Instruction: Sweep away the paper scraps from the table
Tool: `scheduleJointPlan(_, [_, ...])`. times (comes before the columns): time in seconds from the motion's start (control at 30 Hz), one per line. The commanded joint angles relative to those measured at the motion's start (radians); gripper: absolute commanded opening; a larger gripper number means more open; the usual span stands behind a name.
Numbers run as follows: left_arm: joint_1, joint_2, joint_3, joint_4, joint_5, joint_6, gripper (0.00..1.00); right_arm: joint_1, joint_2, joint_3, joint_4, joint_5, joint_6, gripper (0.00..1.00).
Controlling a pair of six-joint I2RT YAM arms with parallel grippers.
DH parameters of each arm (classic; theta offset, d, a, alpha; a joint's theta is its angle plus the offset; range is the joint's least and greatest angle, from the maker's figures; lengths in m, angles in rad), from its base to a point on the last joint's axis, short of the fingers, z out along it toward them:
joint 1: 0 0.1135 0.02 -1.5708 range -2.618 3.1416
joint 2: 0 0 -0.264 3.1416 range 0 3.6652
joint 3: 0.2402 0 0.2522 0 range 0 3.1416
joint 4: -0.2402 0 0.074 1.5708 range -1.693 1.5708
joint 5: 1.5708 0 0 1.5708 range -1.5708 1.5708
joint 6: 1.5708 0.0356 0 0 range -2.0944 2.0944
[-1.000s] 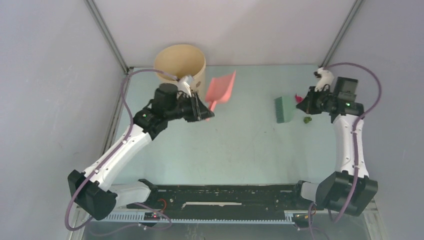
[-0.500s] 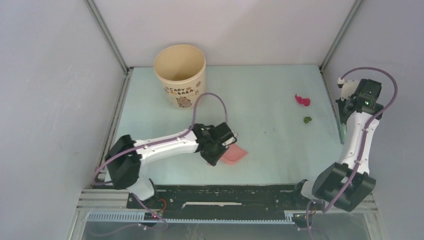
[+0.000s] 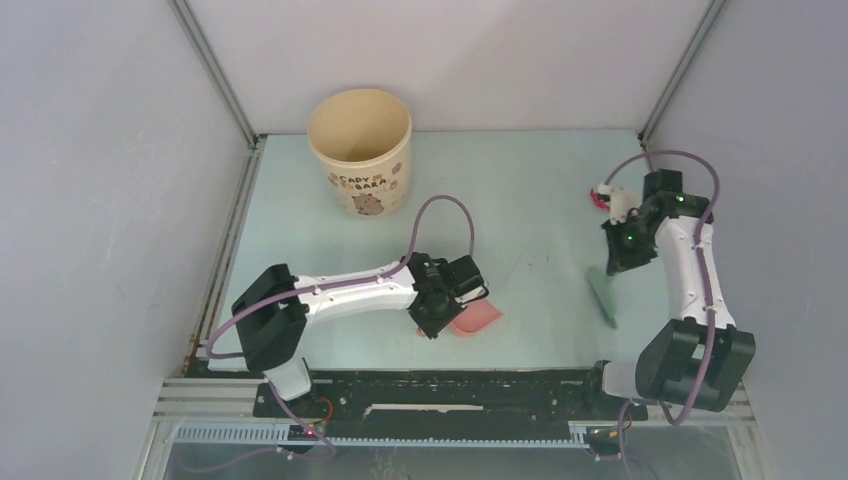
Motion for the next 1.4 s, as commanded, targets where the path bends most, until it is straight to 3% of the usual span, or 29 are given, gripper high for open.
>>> scheduleJointPlan(0.0, [-0.025,0.034,0.037,-0.018,0.034,0.057,0.00,0.146,-0.038,0.010,-0.096,-0.273,0.117,0.00])
scheduleJointPlan(0.13, [-0.049,0.086,0.061,-0.044,0.001,0.061,0.00,0.171,-0.026,0.107,-0.113,-0.231,0.121,0.00])
scheduleJointPlan(0.23, [-0.060,0.099,0.076,-0.048,0.005,0.063,0.00,0.107,0.002,0.261,-0.100,-0.067,0.059,0.00])
scheduleJointPlan(0.4, [-0.068,0.110,0.121,-0.061,0.015,0.072,0.00,0.013,0.180,0.565,0.013,0.208,-0.066,0.00])
scheduleJointPlan(0.53, [-0.072,0.142,0.173,-0.091,0.015,0.087,0.00,-0.014,0.351,0.683,0.097,0.312,-0.118,0.00])
scheduleJointPlan(0.77, [-0.076,0.209,0.245,-0.156,-0.010,0.124,0.01,-0.019,0.487,0.584,0.205,0.285,-0.110,0.00])
scheduleJointPlan(1.03, [-0.075,0.291,0.333,-0.183,0.000,0.155,0.01,0.146,0.307,0.256,0.234,0.174,-0.070,0.00])
scheduleJointPlan(1.37, [-0.074,0.398,0.452,-0.181,0.017,0.164,0.01,0.347,0.127,0.122,0.052,-0.093,0.046,0.00])
